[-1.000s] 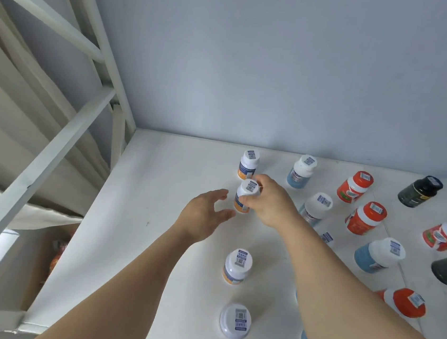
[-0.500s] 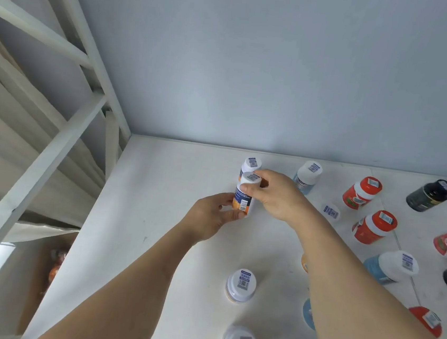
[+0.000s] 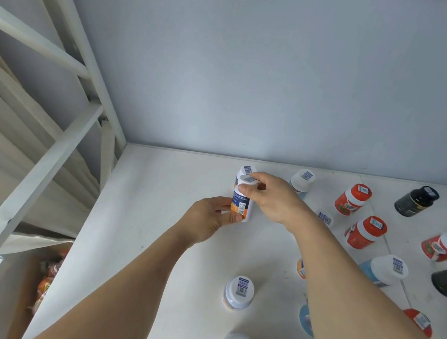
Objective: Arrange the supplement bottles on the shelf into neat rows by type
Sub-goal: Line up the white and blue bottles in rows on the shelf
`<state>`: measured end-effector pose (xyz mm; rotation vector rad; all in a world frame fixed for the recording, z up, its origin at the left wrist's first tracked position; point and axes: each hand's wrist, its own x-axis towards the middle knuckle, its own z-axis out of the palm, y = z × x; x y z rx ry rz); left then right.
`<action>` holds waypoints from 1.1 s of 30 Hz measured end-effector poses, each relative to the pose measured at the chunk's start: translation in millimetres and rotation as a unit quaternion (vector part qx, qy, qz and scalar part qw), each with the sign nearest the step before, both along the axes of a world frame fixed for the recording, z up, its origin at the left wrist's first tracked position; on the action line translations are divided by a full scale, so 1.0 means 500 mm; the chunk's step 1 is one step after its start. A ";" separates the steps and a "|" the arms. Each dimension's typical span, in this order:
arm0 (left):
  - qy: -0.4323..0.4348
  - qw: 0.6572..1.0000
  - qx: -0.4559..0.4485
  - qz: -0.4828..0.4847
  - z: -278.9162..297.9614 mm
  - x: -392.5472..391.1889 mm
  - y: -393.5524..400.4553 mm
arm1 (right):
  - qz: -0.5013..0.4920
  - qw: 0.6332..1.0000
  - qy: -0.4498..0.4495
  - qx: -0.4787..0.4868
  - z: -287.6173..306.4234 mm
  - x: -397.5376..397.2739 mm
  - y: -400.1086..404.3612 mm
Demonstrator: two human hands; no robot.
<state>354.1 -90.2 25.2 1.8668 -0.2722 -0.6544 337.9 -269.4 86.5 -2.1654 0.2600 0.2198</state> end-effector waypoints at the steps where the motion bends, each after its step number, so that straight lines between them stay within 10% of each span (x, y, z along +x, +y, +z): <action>1: -0.012 1.000 0.013 0.000 -0.001 0.000 -0.001 | 0.003 1.000 0.001 -0.001 -0.003 0.000 0.001; 11: -0.131 0.975 0.179 -0.020 -0.012 0.014 0.004 | 0.008 1.000 0.012 -0.006 -0.075 -0.018 0.007; 33: -0.093 0.986 0.133 0.040 -0.004 0.109 -0.019 | -0.007 0.996 0.015 -0.086 -0.056 0.118 -0.030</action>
